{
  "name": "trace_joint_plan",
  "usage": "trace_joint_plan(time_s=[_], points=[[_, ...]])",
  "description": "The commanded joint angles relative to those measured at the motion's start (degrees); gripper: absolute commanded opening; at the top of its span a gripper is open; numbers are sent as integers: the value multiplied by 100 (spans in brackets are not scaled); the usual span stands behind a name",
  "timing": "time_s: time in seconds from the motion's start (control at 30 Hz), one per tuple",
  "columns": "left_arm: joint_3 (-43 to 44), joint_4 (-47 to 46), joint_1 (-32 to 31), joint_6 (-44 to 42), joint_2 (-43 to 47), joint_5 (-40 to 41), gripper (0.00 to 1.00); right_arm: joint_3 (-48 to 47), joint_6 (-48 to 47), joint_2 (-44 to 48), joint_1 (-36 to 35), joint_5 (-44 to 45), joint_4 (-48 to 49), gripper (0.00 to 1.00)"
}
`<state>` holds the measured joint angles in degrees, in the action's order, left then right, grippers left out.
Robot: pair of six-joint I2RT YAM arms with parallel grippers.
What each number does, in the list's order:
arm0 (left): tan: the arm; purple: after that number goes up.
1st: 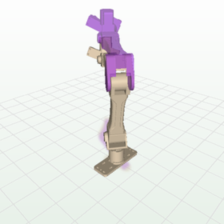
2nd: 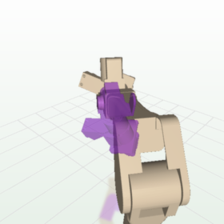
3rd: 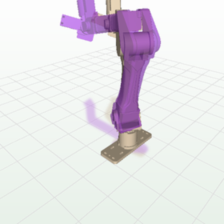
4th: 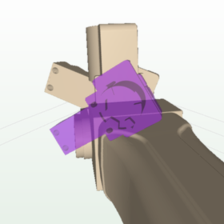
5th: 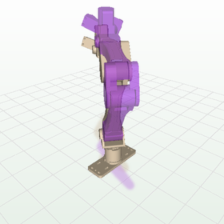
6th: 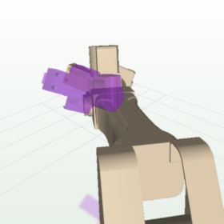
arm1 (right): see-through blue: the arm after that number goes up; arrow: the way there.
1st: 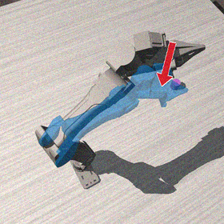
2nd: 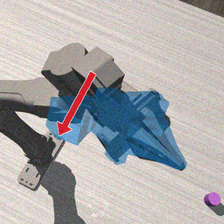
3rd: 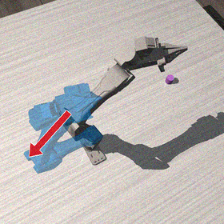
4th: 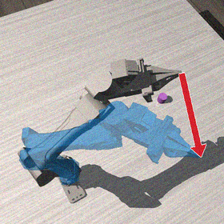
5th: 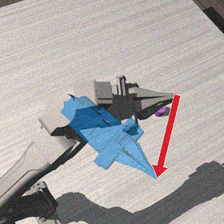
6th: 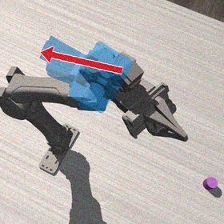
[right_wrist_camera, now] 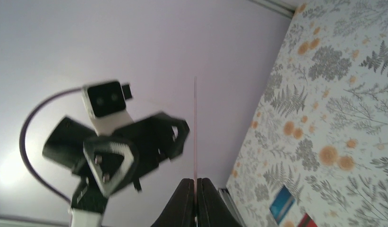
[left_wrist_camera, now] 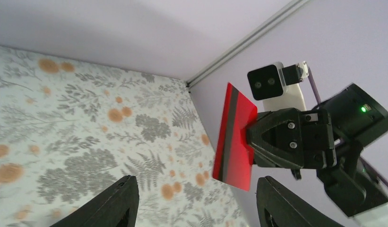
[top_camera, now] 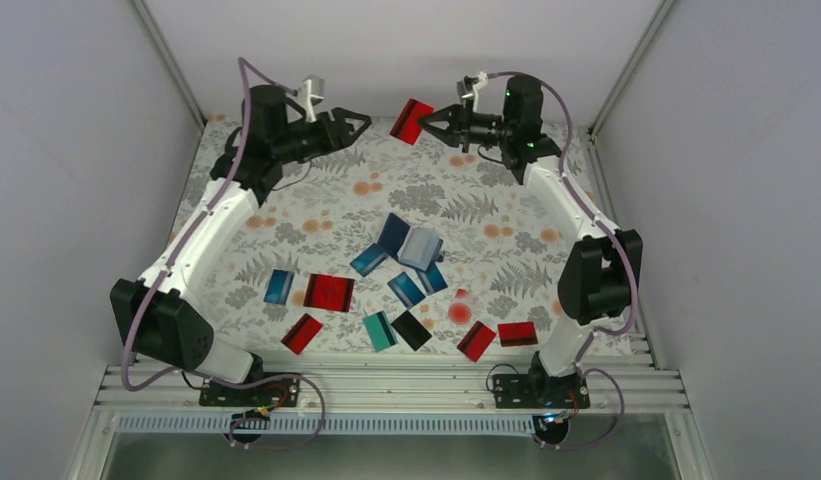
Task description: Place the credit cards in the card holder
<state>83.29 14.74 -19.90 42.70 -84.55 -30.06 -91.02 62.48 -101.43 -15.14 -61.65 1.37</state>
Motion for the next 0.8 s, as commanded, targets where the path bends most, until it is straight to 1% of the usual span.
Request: trace_joint_plan(time_s=[0.0, 0.07, 0.17, 0.3, 0.47, 0.6, 0.67, 0.77], points=[[-89, 420, 604, -1248, 3, -1424, 63, 151, -1577, -186, 43, -994, -836, 4], [-136, 345, 741, -1434, -85, -2089, 62, 195, -2006, -188, 41, -1220, -1065, 4], [-110, 384, 749, -1689, -312, -2769, 61, 196, -2548, -214, 40, -1515, -1433, 4], [-173, 198, 733, -1762, -453, -3355, 60, 217, -2970, -226, 32, -1739, -1733, 4], [-116, 410, 662, -1943, -700, -3626, 59, 290, -3086, -196, -69, -1861, -1723, 4], [-61, 367, 479, -1949, -845, -3763, 56, 270, -3167, -184, -201, -1907, -1762, 4], [38, 492, 373, -2048, -944, -3778, 54, 256, -3209, -188, -223, -1897, -1825, 4], [109, 583, 295, -2076, -1028, -3742, 50, 267, -3248, -176, -231, -1894, -1870, 4]])
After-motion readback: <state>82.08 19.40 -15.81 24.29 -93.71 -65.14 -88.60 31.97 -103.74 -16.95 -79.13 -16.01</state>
